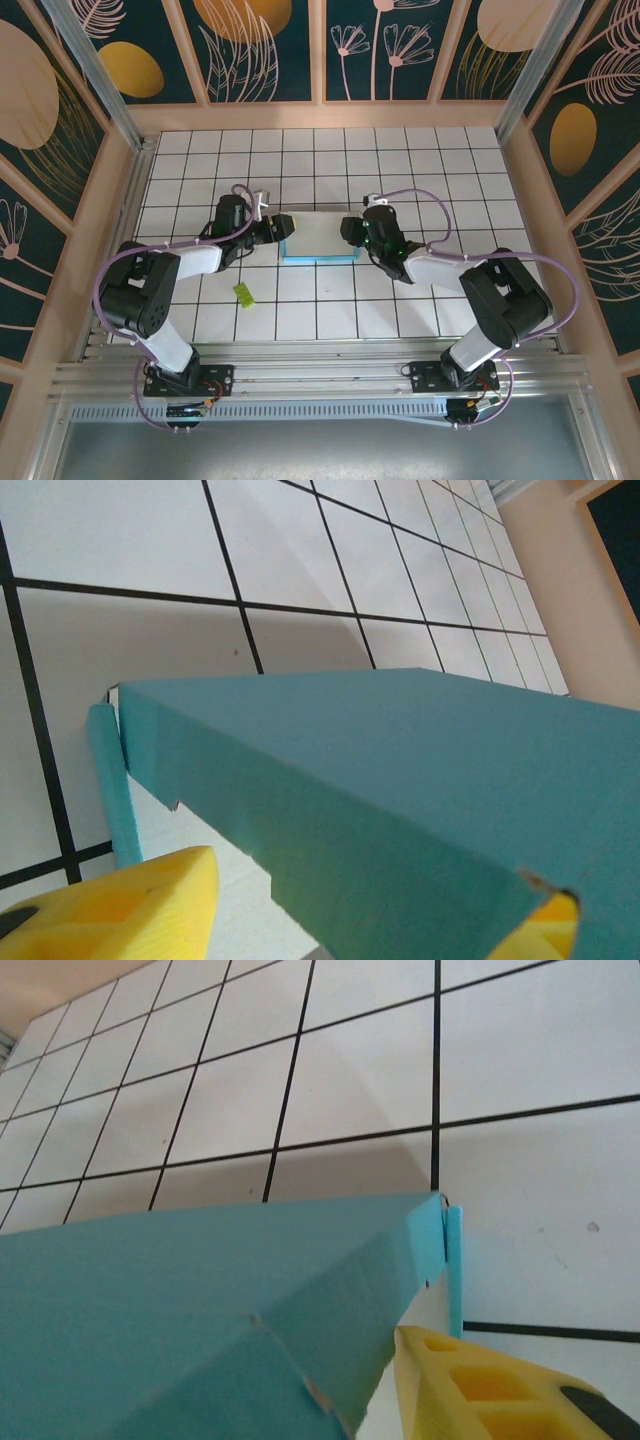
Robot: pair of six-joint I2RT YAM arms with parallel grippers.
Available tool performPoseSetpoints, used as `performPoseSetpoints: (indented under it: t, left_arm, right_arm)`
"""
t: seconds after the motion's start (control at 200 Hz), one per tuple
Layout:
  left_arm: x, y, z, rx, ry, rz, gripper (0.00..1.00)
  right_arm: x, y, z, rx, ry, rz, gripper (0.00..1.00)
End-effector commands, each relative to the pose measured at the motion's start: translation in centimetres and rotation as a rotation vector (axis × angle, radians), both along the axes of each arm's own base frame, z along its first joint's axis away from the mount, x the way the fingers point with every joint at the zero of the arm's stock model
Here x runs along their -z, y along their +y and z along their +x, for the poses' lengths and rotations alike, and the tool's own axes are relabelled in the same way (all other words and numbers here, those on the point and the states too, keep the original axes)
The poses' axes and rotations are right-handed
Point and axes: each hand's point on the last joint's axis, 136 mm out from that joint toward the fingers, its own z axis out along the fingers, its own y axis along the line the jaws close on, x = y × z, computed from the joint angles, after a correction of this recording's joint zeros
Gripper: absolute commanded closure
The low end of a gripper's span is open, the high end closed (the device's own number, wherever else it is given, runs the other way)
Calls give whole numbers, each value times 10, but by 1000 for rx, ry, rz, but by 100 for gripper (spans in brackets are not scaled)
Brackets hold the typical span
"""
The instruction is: Fold the paper box
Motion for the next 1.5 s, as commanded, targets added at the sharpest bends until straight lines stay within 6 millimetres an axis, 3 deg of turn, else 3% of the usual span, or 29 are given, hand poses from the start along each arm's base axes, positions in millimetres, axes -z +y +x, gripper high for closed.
performPoseSetpoints:
  t: [0.0,0.27,0.491,0.676,0.796,0.881,1.066,1.186,1.206,1.226,1.346,1.492]
  left_arm:
    - [-9,-3,-1,8,-47,-27,41]
    - [-12,1,-15,17,-72,-31,40]
    - [-33,-2,-29,46,-133,-60,40]
    - [-61,-1,-50,25,-167,-106,41]
    - [-92,-1,-66,-11,-193,-99,43]
    - [-118,7,-70,-73,-201,-97,44]
    - [-149,54,-41,-396,-111,40,43]
    - [-154,58,-15,-424,-35,47,41]
    - [-147,58,-11,-420,-7,48,41]
    - [-155,61,-3,-425,-6,29,41]
    - [-138,74,27,-438,108,-30,42]
    - [-109,58,49,-369,230,-79,43]
  right_arm:
    - [1,-2,-7,9,9,8,59]
    - [-12,-6,-15,14,-3,49,46]
    - [-29,-6,-30,-25,-18,107,38]
    - [-61,-10,-46,-46,-33,179,35]
    - [-95,-10,-60,-76,-52,249,36]
    - [-115,-18,-58,-47,-65,272,36]
    - [-123,-35,-25,-20,94,344,41]
    - [-116,-49,4,23,213,352,42]
    - [-114,-51,9,30,233,351,42]
    - [-112,-52,14,35,255,349,42]
    - [-101,-54,37,32,380,370,43]
    - [-87,-51,54,9,496,396,44]
